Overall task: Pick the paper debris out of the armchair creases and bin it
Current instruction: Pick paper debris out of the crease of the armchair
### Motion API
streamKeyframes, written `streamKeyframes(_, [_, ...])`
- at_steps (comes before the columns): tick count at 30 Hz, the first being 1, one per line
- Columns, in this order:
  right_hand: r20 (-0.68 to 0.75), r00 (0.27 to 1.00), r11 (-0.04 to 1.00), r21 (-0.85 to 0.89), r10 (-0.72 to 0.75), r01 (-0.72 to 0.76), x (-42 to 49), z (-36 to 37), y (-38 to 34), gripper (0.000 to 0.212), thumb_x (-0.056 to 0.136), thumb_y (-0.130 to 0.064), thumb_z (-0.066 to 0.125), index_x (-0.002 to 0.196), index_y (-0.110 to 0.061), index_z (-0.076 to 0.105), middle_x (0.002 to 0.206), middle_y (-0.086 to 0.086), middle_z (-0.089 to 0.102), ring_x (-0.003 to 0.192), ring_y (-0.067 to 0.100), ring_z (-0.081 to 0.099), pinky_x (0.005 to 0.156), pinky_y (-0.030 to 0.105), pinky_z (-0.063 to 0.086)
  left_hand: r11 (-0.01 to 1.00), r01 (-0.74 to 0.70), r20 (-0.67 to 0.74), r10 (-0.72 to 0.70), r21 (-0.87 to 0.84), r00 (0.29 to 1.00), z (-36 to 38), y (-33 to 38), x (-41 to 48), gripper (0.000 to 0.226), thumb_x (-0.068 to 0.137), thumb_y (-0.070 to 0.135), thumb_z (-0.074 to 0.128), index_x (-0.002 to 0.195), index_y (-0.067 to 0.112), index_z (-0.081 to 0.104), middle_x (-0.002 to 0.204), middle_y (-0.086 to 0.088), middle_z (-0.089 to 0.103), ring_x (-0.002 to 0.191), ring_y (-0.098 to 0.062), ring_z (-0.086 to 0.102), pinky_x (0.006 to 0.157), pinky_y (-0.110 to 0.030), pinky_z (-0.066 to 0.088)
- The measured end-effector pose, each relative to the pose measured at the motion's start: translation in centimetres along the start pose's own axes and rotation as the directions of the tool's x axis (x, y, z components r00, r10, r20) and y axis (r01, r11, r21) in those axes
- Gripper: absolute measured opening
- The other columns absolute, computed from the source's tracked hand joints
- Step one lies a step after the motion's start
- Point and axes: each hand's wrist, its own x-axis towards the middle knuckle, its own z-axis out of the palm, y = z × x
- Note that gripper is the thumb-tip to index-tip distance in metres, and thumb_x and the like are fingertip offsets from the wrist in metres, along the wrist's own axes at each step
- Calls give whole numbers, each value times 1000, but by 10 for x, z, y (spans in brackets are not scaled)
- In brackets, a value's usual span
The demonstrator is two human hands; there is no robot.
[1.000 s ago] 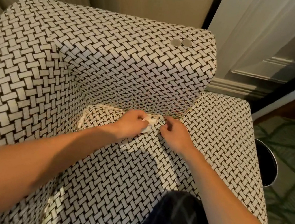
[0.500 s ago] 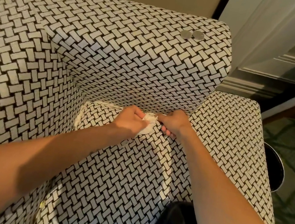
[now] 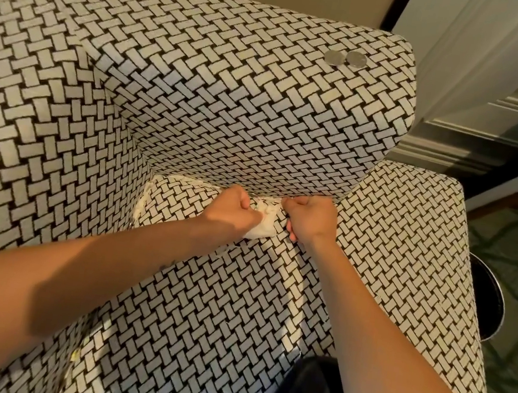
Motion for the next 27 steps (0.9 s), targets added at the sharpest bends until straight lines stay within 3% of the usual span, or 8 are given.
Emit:
streamKeyframes(8, [-31, 996, 994, 72, -79, 81, -11, -3, 2, 14, 98, -27, 65, 89, -32, 74, 50, 5, 62, 35, 15, 55, 52, 36, 56, 998, 39, -52, -42, -54, 998, -5, 1, 2, 20, 91, 9, 60, 82, 20, 47, 83, -3, 54, 69, -16, 46, 56, -27, 37])
streamKeyframes(12, [-55, 996, 987, 136, -75, 82, -16, -6, 3, 16, 98, -28, 65, 93, -22, 79, 48, 4, 59, 34, 15, 50, 43, 29, 49, 996, 35, -37, -39, -81, 999, -5, -1, 3, 20, 92, 2, 57, 86, 21, 53, 80, -3, 55, 71, -18, 50, 64, -34, 51])
streamKeyframes(16, [-21, 998, 959, 277, -59, 63, -24, -18, 3, 14, 97, -31, 67, 103, -21, 76, 48, 0, 54, 36, 14, 44, 37, 23, 40, 995, 31, -44, -35, -94, 998, -7, 3, -1, 34, 96, -1, 49, 84, 28, 61, 108, 3, 63, 71, -12, 51, 54, -21, 42])
streamKeyframes(18, [-3, 996, 945, 317, -88, 84, -29, -22, 4, 14, 96, -32, 69, 104, -23, 77, 49, -1, 52, 38, 12, 42, 37, 23, 38, 987, 46, -20, -50, -151, 999, -7, 6, -3, 36, 97, -1, 49, 85, 27, 68, 114, 5, 58, 82, -13, 58, 62, -25, 51])
streamKeyframes(21, [38, 986, 943, 301, -162, 143, -38, -23, 6, 10, 94, -29, 71, 99, -24, 78, 53, -1, 52, 41, 10, 40, 39, 22, 35, 925, 130, 55, -118, -357, 991, -7, 12, -5, 20, 99, 4, 53, 100, 10, 72, 108, -9, 68, 85, -22, 68, 84, -41, 61])
streamKeyframes(24, [130, 949, 937, 243, -287, 250, -46, -18, 8, 7, 92, -25, 73, 95, -24, 79, 57, -1, 53, 49, 14, 41, 45, 28, 37, 859, 183, 136, -133, -479, 982, -7, 14, -5, 22, 103, 19, 48, 102, 3, 64, 109, -18, 69, 94, -27, 70, 85, -44, 62])
streamKeyframes(27, [140, 928, 939, 57, -344, 339, -46, -9, 10, 9, 90, -31, 75, 97, -28, 78, 59, -7, 55, 52, 12, 41, 51, 33, 38, 851, 191, 199, -105, -489, 974, -5, 13, -5, 30, 105, 27, 50, 111, 2, 65, 117, -17, 65, 101, -27, 69, 85, -41, 62])
